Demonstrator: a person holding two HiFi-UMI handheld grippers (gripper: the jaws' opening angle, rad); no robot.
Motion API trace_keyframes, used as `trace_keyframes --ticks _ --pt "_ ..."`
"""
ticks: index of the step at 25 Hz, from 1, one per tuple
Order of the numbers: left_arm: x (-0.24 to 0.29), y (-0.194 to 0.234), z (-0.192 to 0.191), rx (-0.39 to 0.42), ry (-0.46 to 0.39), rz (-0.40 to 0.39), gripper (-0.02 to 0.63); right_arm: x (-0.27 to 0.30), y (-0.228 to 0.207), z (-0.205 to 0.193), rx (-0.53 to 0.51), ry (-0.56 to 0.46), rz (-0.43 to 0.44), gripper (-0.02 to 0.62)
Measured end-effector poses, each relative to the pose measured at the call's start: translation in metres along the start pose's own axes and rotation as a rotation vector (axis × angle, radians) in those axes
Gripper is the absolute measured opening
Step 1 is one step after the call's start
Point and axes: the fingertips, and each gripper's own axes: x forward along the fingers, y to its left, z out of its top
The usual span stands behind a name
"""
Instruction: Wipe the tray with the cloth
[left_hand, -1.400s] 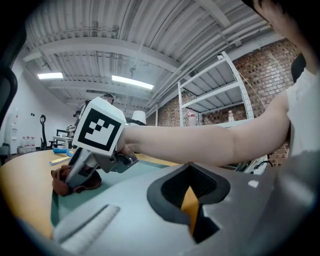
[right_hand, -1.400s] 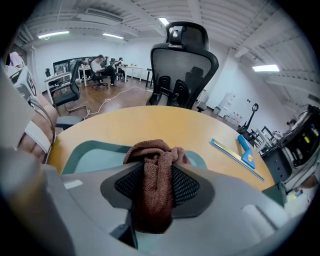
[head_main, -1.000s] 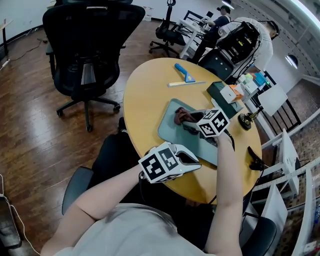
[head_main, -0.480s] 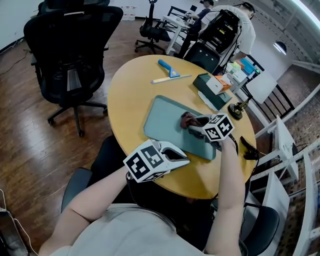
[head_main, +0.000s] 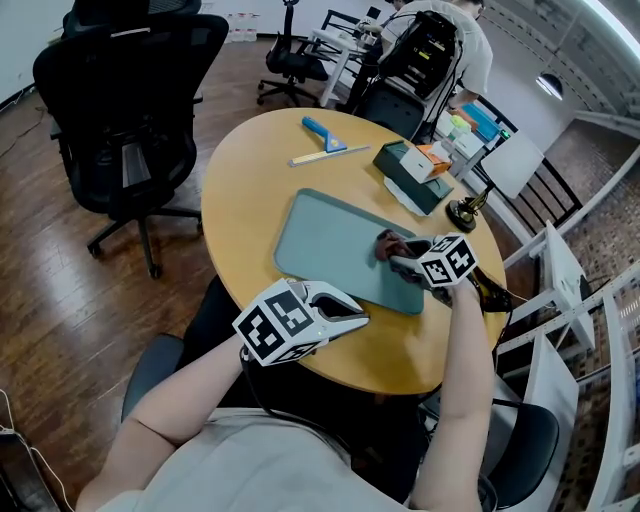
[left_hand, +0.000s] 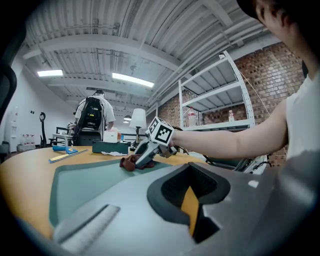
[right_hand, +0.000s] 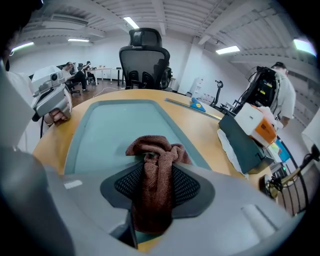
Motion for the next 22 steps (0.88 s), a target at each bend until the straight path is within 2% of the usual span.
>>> trace_keyframes --ticks 13,22 --pt "0.0 -0.001 0.0 0.004 -0.005 0.001 0.0 -0.006 -0.01 -0.016 0.026 -0.013 -0.041 0.16" --pt "0.002 0.001 0.0 0.012 -0.005 0.004 0.0 0.009 -0.044 -0.008 0.063 -0.015 -0.097 0.16"
